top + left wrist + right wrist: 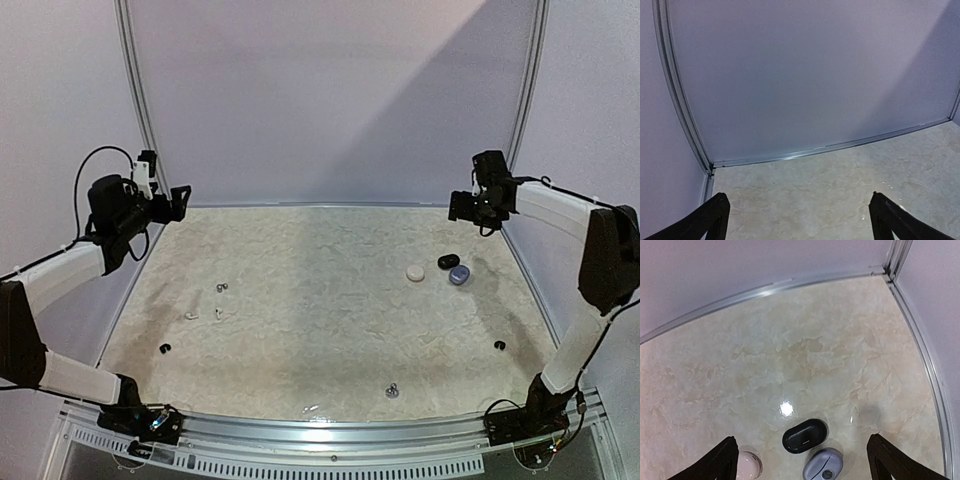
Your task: Insert the wireless bluetooth earbuds into the charging case
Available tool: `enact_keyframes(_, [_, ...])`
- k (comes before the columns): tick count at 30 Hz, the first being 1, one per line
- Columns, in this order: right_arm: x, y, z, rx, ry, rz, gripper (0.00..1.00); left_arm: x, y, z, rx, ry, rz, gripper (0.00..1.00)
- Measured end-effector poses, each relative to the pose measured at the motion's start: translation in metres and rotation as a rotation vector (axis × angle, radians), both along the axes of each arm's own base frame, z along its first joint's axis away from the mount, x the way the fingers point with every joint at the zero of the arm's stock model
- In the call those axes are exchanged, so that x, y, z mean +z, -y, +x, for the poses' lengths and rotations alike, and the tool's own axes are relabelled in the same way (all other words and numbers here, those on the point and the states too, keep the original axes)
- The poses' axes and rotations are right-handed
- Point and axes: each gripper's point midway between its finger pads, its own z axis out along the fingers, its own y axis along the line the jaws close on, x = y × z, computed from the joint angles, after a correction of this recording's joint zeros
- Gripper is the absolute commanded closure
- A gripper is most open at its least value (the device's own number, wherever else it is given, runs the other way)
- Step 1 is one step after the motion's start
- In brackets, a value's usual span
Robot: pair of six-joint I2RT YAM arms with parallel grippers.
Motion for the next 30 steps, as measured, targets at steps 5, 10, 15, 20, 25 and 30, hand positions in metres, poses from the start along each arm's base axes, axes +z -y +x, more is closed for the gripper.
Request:
enact_keyframes(5, [-0.04, 0.008, 0.003, -0.108, -0.193, -0.023, 0.07, 0.004, 0.015, -0.003, -0.063, -0.07, -0.091, 0.01])
enact_keyframes(10, [-0.081, 0.021, -0.017, -0.214, -0.356, -0.041, 0.08, -0.018, 0.021, -0.01, -0.068, -0.176, -0.12, 0.01])
enact_keyframes(15, [-0.107, 0.024, -0.013, -0.307, -0.439, -0.038, 0.12, -0.017, 0.025, -0.019, -0.076, -0.192, -0.118, 0.01])
enact_keyframes(20, [-0.131, 0.027, -0.031, -0.386, -0.499, -0.013, 0.19, -0.006, 0.028, -0.028, -0.086, -0.161, -0.115, 0.01])
enact_keyframes(25, [-0.148, 0.022, -0.043, -0.431, -0.532, 0.05, 0.21, -0.009, 0.029, -0.029, -0.09, -0.166, -0.111, 0.01])
enact_keyframes(30, [-0.162, 0.016, -0.05, -0.462, -0.542, 0.112, 0.27, -0.011, 0.029, -0.029, -0.094, -0.164, -0.092, 0.01])
